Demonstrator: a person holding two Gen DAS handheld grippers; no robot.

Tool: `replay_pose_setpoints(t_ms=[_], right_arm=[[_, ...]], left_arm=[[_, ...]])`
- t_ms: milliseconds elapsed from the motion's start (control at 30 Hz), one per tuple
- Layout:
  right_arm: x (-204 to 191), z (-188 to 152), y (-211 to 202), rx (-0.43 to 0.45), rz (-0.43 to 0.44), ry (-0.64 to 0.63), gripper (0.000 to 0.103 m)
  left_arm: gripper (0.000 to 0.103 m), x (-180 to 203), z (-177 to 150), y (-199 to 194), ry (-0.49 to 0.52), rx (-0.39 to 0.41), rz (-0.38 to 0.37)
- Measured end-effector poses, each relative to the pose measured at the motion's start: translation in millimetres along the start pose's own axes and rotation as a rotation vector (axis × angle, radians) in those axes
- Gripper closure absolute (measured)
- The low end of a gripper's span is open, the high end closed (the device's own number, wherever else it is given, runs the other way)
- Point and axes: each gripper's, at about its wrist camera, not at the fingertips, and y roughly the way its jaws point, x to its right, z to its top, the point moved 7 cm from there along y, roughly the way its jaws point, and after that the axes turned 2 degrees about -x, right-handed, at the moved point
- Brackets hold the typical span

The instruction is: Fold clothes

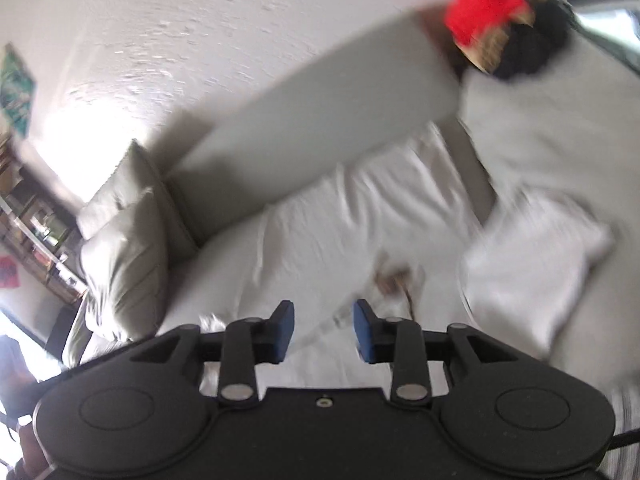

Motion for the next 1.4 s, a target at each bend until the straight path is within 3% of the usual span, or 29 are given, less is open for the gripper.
replay_pose_setpoints(t_ms=[67, 100, 133, 300, 433, 567, 600, 633, 700, 767, 800, 867, 900, 1000, 1133, 1233, 1267, 1333, 1367, 1400], right_arm=[[6.9, 20.1, 17.5, 0.027, -0.018, 0.004, 0.071], [13.9, 30.5, 28.5, 0.045, -0.03, 0.017, 0.078], [22.6, 39.9, 39.1, 0.073, -0.041, 0.034, 0.09], [81.3, 72.2, 95.0, 0.178, -0.145, 0.153, 0.092], [129.9, 70.6, 155.3, 0.086, -0.188, 0.24, 0.092], [142.8, 51.7, 193.6, 0.005, -0.216, 0.151, 0.091], [146.1, 47.1, 202.3, -0.013, -0.227, 0.129, 0.097], [150.6, 45.3, 198.5, 0.018, -0.296, 0.109, 0.103], [159.4, 42.0, 189.6, 0.078, -0.435, 0.072, 0.103], [180.6, 42.5, 178.2, 0.119, -0.575, 0.142, 0.103], [185.5, 43.5, 176.9, 0.113, -0.558, 0.173, 0.103], [194.7, 45.6, 174.3, 0.102, -0.526, 0.23, 0.103], [188.2, 47.2, 173.0, 0.096, -0.541, 0.195, 0.103], [167.4, 52.0, 164.7, 0.123, -0.527, 0.157, 0.097], [141.4, 64.8, 164.4, 0.163, -0.396, 0.186, 0.096], [128.3, 71.7, 188.8, 0.121, -0.248, 0.189, 0.09], [126.0, 72.6, 200.2, 0.094, -0.2, 0.189, 0.09], [129.5, 67.5, 221.4, 0.043, -0.173, 0.172, 0.09], [133.7, 64.8, 230.2, 0.023, -0.175, 0.164, 0.091], [138.2, 62.5, 238.2, 0.007, -0.183, 0.155, 0.103]], left_arm=[[0.09, 3.6, 14.3, 24.4, -0.002, 0.009, -0.016], [0.09, 4.5, 18.9, 40.2, 0.012, 0.006, 0.0], [0.091, 4.3, 22.2, 58.1, 0.026, -0.001, 0.017], [0.094, -20.2, 24.0, 141.4, -0.014, -0.034, 0.016], [0.095, -57.8, 15.6, 206.9, 0.004, -0.091, 0.094], [0.097, -97.2, -6.7, 255.9, -0.057, -0.181, 0.149], [0.095, -104.7, -10.8, 258.6, -0.06, -0.19, 0.168], [0.095, -112.7, -11.0, 257.3, -0.058, -0.183, 0.214], [0.095, -130.6, -8.1, 252.0, -0.062, -0.173, 0.327], [0.095, -151.1, -5.9, 247.3, -0.073, -0.167, 0.436], [0.094, -155.9, -3.5, 246.3, -0.084, -0.165, 0.438], [0.094, -162.1, 0.9, 237.0, -0.093, -0.138, 0.521], [0.097, -165.0, 3.2, 232.3, -0.099, -0.124, 0.559], [0.097, -169.5, 14.4, 220.7, -0.154, -0.054, 0.511], [0.1, -174.9, 29.6, 205.7, -0.224, 0.035, 0.441], [0.099, -141.7, 29.2, 236.6, -0.138, -0.032, 0.171], [0.098, -129.9, 23.6, 246.4, -0.085, -0.072, 0.127], [0.097, -115.5, 9.2, 266.7, 0.012, -0.16, 0.124], [0.096, -118.9, 4.5, 271.8, 0.037, -0.172, 0.176], [0.094, -123.1, 0.4, 276.2, 0.061, -0.183, 0.234]])
